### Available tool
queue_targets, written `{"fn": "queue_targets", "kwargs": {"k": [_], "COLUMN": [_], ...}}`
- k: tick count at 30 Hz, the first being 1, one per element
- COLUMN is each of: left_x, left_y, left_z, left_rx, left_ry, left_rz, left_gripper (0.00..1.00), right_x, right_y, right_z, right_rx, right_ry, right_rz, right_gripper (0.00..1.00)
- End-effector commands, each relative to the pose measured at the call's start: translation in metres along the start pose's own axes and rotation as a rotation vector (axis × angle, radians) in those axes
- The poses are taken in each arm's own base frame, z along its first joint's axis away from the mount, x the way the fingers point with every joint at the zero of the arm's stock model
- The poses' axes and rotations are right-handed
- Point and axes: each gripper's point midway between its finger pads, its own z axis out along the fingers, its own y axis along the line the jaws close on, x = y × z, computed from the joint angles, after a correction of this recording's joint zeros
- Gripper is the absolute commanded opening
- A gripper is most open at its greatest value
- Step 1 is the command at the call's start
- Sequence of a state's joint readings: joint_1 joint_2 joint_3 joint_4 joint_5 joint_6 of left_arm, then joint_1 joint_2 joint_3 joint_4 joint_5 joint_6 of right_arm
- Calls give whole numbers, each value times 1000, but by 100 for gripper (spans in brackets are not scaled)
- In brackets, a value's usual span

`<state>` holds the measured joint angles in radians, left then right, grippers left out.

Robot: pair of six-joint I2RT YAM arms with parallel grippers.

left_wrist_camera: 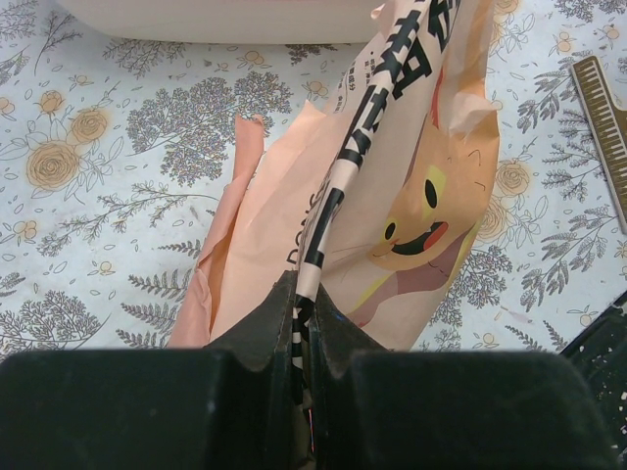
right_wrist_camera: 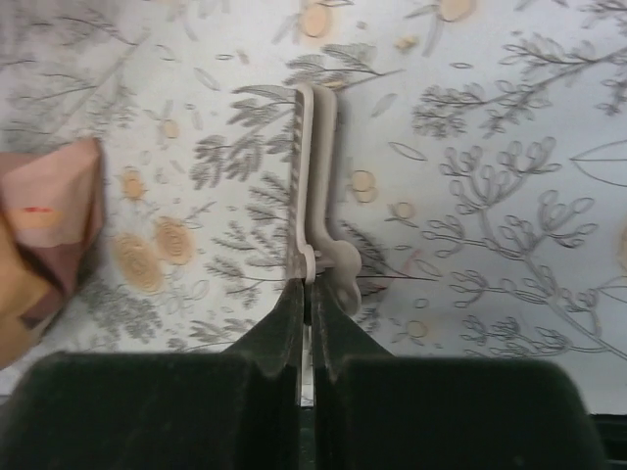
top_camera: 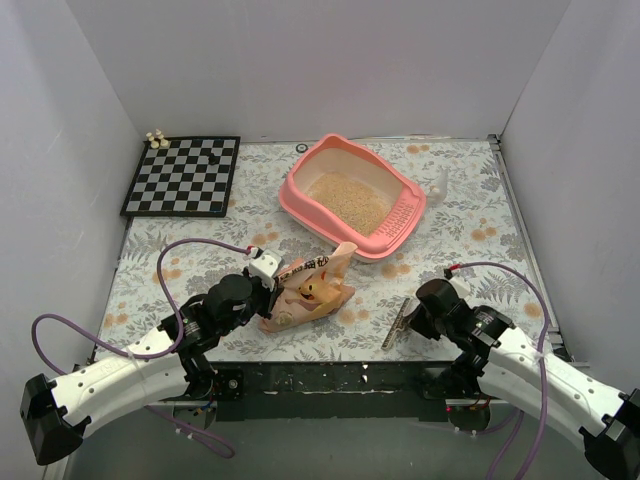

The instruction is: Fill the litter box with clean litter

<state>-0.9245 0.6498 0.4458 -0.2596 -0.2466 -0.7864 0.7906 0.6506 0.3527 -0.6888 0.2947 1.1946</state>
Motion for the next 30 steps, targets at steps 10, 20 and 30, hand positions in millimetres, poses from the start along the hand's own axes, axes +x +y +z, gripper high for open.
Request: {"fn": "queue_targets", "kwargs": {"k": [10,20,30], "left_x": [-53,-144,-235], "left_y": [-6,-26,-78], "left_z": [-8,-38,-46], "left_rx": [43,109,333], "left_ry": [-164,-179,-225], "left_rz": [5,-49,-243], "left_gripper": [40,64,69], "right_x": [-38,-99,-80], "right_y": [25,108,230], "right_z": [-20,-91,-213], "right_rx": [-45,-178,-804], "right_ry": [-139,-254,-161], "right_rz": [-96,-481,-915], "right_gripper": [1,1,1]}}
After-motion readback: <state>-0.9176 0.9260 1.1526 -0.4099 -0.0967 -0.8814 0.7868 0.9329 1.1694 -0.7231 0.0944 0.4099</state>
